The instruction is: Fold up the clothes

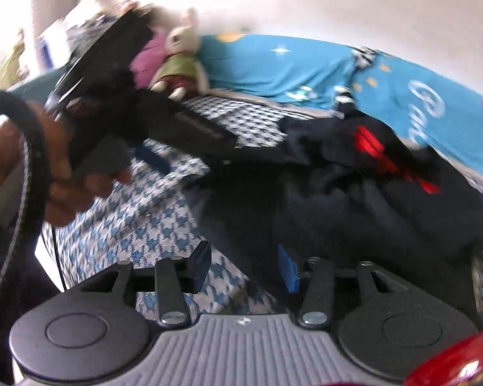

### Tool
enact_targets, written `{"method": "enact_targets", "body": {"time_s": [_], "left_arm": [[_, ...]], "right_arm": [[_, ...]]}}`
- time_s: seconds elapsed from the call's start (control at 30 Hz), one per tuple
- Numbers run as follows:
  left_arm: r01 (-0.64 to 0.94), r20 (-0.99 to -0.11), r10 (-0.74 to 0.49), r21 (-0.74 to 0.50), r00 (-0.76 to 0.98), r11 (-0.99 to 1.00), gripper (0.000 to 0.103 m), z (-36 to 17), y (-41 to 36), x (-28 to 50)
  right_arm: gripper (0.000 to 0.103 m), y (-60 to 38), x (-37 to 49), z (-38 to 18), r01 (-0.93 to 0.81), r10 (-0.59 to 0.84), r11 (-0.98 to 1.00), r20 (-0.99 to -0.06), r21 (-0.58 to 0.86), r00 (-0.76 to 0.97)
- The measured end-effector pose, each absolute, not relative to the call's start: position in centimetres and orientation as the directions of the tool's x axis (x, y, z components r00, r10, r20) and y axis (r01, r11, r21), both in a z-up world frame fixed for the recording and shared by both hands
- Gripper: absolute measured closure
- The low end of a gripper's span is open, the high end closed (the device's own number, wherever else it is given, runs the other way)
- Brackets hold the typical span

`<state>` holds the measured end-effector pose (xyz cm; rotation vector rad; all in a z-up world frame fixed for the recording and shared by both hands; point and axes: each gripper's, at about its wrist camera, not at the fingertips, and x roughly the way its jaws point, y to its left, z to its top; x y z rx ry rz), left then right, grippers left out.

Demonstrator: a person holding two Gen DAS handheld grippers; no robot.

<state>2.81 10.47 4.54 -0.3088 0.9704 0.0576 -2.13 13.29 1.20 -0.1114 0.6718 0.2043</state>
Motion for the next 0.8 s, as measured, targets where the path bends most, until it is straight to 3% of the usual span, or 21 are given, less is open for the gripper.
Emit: {"method": "enact_targets", "body": {"time_s": [0.43, 0.47, 0.5, 0.57, 0.6, 0.8], "left_arm": [[-0.224, -0.813, -0.098, -0.270, 0.574, 0.936, 0.000, 5.2, 11.8, 3.5], [-0.227, -0.812, -0.098, -0.274, 0.576, 0.935, 0.000, 5.3, 11.9, 3.5], [-0.231, -0.809, -0.099, -0.279, 0.580, 0.932, 0.000, 5.4, 11.9, 3.5], [-0.240, -0.802, -0.100, -0.291, 0.588, 0.926, 0.000, 5.6, 12.1, 3.5], [-0.244, -0.799, -0.101, -0.297, 0.593, 0.923, 0.000, 5.7, 12.1, 3.5], [-0.269, -0.781, -0.091, -0.319, 0.618, 0.909, 0.000, 6.4, 12.5, 3.5]], "right_arm": [[0.056, 16.7, 2.0, -2.5, -0.372, 0.146, 0.905, -0.672, -0.205, 0.726], [0.058, 16.6, 2.3, -2.6, -0.371, 0.150, 0.907, -0.670, -0.200, 0.727], [0.068, 16.5, 2.6, -2.7, -0.370, 0.154, 0.909, -0.668, -0.194, 0.728], [0.089, 15.9, 3.5, -2.5, -0.359, 0.167, 0.919, -0.665, -0.162, 0.728], [0.093, 15.3, 4.1, -2.2, -0.345, 0.181, 0.930, -0.663, -0.123, 0.726], [0.095, 8.0, 7.3, 0.0, -0.126, 0.261, 0.959, -0.613, 0.255, 0.745]]}}
